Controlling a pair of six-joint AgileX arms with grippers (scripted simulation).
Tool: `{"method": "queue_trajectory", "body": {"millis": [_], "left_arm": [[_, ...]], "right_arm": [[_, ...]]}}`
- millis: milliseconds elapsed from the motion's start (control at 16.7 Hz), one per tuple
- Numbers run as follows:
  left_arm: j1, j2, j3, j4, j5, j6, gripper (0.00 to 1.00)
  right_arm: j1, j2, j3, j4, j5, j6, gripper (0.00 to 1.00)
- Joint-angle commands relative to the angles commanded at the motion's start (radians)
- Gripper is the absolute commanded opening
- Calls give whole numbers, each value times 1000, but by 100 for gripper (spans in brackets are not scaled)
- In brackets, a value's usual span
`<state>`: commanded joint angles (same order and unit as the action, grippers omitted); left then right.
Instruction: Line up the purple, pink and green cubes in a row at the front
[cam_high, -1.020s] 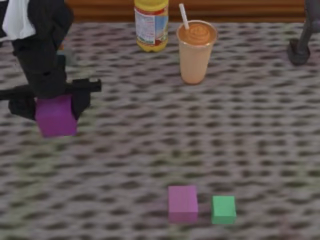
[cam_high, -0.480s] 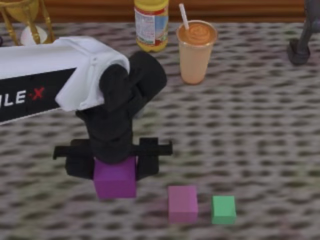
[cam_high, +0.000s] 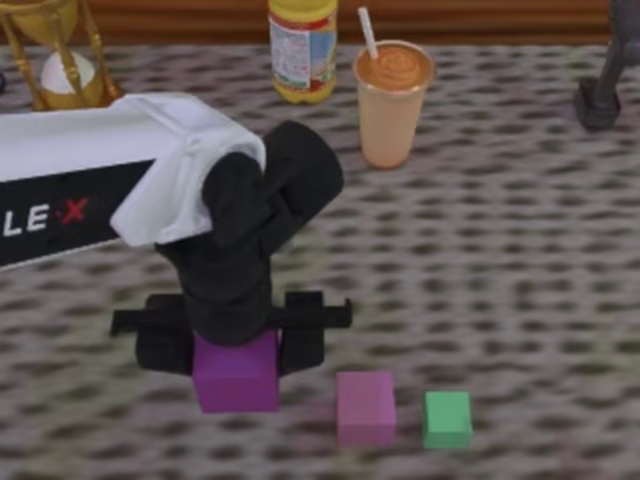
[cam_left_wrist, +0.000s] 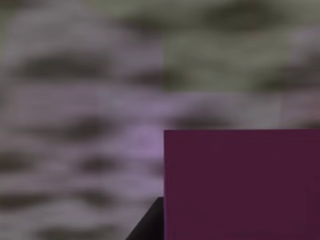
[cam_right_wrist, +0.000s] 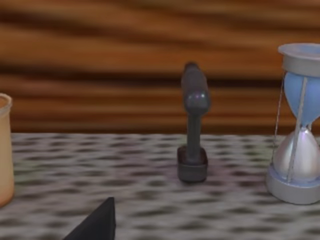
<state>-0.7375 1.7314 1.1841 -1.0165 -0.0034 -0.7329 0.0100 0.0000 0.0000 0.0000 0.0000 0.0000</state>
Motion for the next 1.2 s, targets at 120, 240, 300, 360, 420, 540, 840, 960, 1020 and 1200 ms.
{"method": "queue_trajectory", "body": {"millis": [120, 240, 300, 360, 420, 540, 840, 960, 1020, 1200], "left_arm": [[-1, 20, -35, 56, 1, 1, 0], [-4, 48, -82, 137, 1, 1, 0], [-4, 63, -106, 179, 1, 1, 0], [-4, 76, -128, 216, 1, 0, 0], [-5, 88, -145, 243, 1, -1, 0], [-6, 99, -161, 264, 0, -2, 0], [-6, 99, -161, 264, 0, -2, 15], [-6, 99, -161, 264, 0, -2, 30], [-6, 99, -161, 264, 0, -2, 38], [-6, 99, -161, 264, 0, -2, 60]], "right_arm": [[0, 0, 0, 0, 0, 0, 100], [0, 0, 0, 0, 0, 0, 100], [0, 0, 0, 0, 0, 0, 100], [0, 0, 0, 0, 0, 0, 100], [0, 0, 0, 0, 0, 0, 100], [0, 0, 0, 0, 0, 0, 100], [0, 0, 0, 0, 0, 0, 100], [0, 0, 0, 0, 0, 0, 100], [0, 0, 0, 0, 0, 0, 100], [0, 0, 0, 0, 0, 0, 100]]}}
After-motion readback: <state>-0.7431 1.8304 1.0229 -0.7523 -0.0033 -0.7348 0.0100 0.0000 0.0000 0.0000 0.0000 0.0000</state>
